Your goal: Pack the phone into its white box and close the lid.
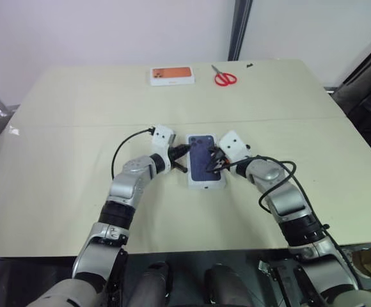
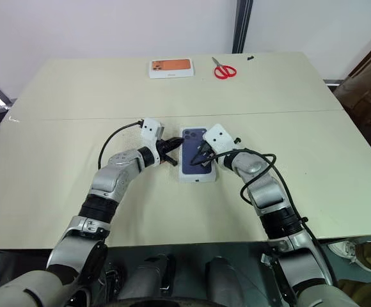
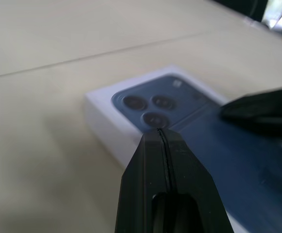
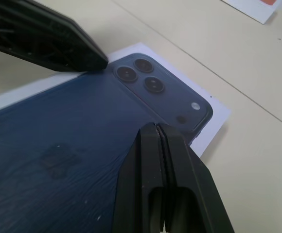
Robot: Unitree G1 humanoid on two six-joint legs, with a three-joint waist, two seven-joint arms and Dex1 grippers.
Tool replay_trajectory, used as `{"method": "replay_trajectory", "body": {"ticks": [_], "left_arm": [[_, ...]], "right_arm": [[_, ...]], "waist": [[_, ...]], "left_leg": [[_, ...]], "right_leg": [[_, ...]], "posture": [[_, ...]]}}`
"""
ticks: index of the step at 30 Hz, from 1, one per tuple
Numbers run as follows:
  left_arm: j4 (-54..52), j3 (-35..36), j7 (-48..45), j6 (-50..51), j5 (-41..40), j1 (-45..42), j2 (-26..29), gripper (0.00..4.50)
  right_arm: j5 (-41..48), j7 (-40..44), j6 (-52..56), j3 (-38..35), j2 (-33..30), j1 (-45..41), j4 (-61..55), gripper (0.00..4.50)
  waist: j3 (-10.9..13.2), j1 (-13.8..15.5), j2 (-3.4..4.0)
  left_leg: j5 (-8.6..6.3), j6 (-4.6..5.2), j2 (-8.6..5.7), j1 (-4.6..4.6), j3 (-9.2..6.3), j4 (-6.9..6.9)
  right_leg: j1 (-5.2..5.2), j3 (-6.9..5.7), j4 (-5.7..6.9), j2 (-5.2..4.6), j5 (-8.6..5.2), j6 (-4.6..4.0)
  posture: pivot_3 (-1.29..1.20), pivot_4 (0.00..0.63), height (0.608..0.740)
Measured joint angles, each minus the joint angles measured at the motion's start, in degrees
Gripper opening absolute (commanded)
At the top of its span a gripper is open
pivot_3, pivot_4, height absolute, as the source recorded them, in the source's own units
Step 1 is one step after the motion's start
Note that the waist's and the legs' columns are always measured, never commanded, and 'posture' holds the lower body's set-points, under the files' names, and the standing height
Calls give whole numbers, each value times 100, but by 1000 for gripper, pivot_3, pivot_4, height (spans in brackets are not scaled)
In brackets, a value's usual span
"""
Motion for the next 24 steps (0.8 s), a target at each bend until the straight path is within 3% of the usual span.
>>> {"method": "replay_trajectory", "body": {"ticks": [9,15,20,24], "left_arm": [[-62,-41,-65,-14,75,40,27,0],[-751,-36,-439,27,-120,536,131,0],[-1879,-14,-1008,384,-657,752,412,0],[-1957,-304,-1247,287,-436,1015,823,0]], "right_arm": [[-48,37,91,-9,-24,-16,-8,43],[300,257,138,-296,-67,136,-186,43],[871,851,421,-605,-473,478,-1192,43],[895,1102,574,-355,-705,1066,-1467,43]], "waist": [[-9,4,-7],[-7,11,-7],[-5,7,-7],[-7,4,-5]], "left_leg": [[0,0,0,0,0,1],[0,-1,0,-5,0,0],[-2,3,1,-3,-2,-2],[-10,16,1,2,-1,-6]], "right_leg": [[1,1,0,-1,0,0],[-4,2,-2,-2,0,0],[-1,2,-3,-2,0,0],[2,4,-6,-2,0,0]], "posture": [[0,150,734],[0,150,734],[0,150,734],[0,150,734]]}}
